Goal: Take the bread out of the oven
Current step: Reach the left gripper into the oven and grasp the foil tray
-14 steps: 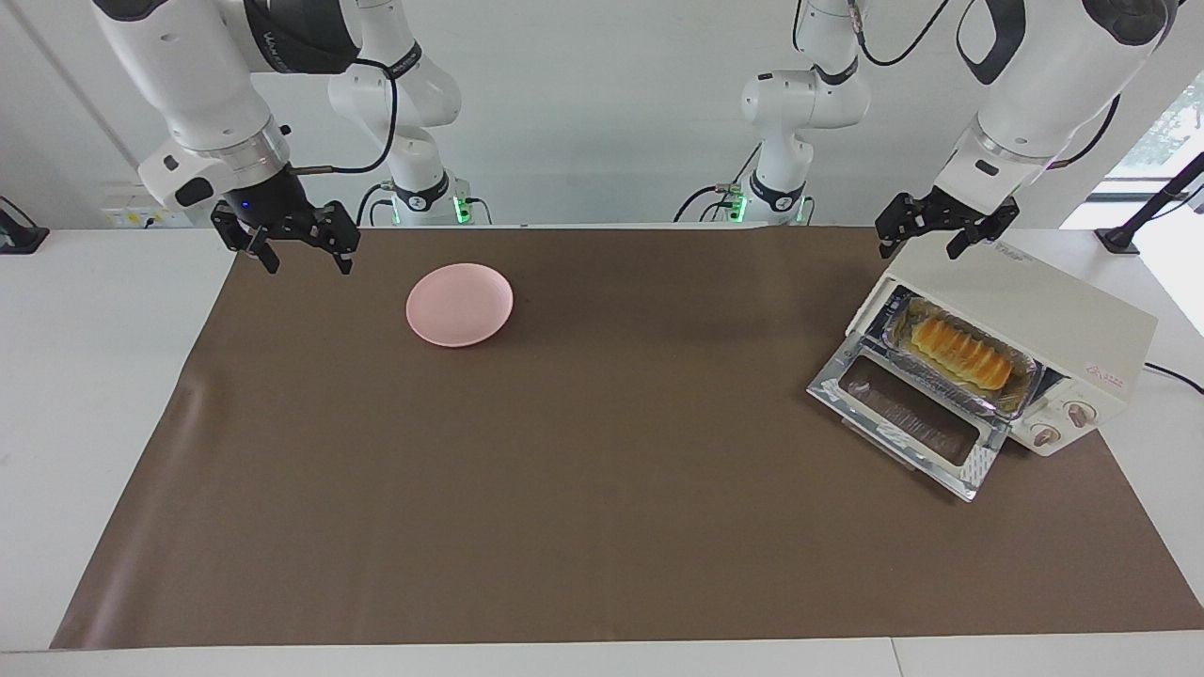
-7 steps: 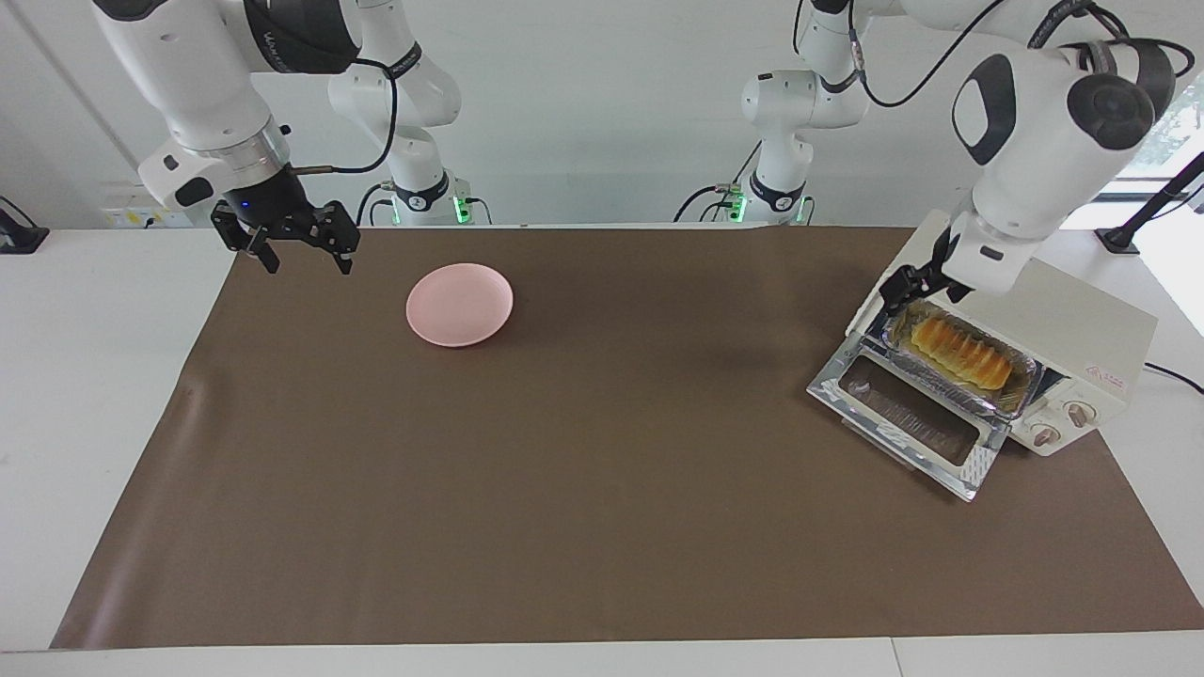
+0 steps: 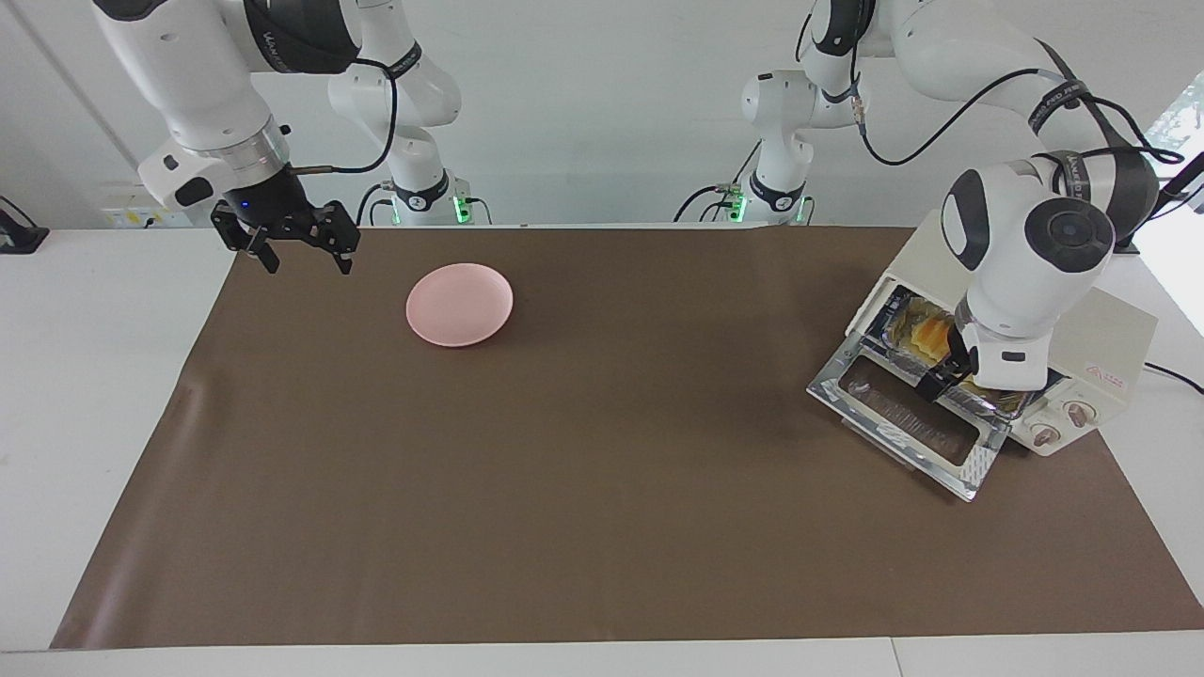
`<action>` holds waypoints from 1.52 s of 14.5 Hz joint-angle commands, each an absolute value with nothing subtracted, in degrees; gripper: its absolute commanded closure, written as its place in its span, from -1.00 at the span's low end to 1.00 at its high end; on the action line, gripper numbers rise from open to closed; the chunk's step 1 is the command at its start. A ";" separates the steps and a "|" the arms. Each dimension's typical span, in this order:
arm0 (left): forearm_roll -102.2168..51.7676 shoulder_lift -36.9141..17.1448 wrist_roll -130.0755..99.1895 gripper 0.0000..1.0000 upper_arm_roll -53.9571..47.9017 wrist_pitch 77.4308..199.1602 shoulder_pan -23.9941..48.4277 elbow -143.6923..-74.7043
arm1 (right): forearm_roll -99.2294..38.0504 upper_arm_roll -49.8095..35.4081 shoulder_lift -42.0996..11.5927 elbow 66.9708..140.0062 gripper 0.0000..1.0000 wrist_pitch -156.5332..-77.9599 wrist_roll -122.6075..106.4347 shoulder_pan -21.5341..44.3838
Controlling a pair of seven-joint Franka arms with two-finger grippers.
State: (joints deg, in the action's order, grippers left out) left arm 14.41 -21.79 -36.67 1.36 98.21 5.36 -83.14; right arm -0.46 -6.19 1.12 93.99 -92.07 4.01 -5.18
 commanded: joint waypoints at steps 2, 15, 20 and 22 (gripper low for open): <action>16.26 -17.68 -43.93 -1.00 2.55 106.15 4.75 -94.01 | 0.26 -6.86 2.20 94.75 -1.00 -91.41 3.43 -6.06; 16.35 -16.35 -46.41 -0.31 2.64 113.55 4.13 -101.69 | 0.26 -6.94 2.20 94.75 -1.00 -91.41 3.43 -6.06; 16.44 -15.73 -45.79 -0.16 2.64 113.64 4.22 -103.70 | 0.26 -6.86 2.20 94.75 -1.00 -91.41 3.43 -6.06; 16.44 -15.56 -45.79 0.05 2.72 114.08 4.13 -104.59 | 0.26 -6.86 2.20 94.75 -1.00 -91.41 3.43 -6.06</action>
State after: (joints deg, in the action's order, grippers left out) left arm 14.94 -18.01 -45.57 2.98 111.98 4.73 -100.86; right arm -0.46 -6.19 1.13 93.99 -92.07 4.01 -5.18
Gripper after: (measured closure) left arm 0.441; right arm 0.000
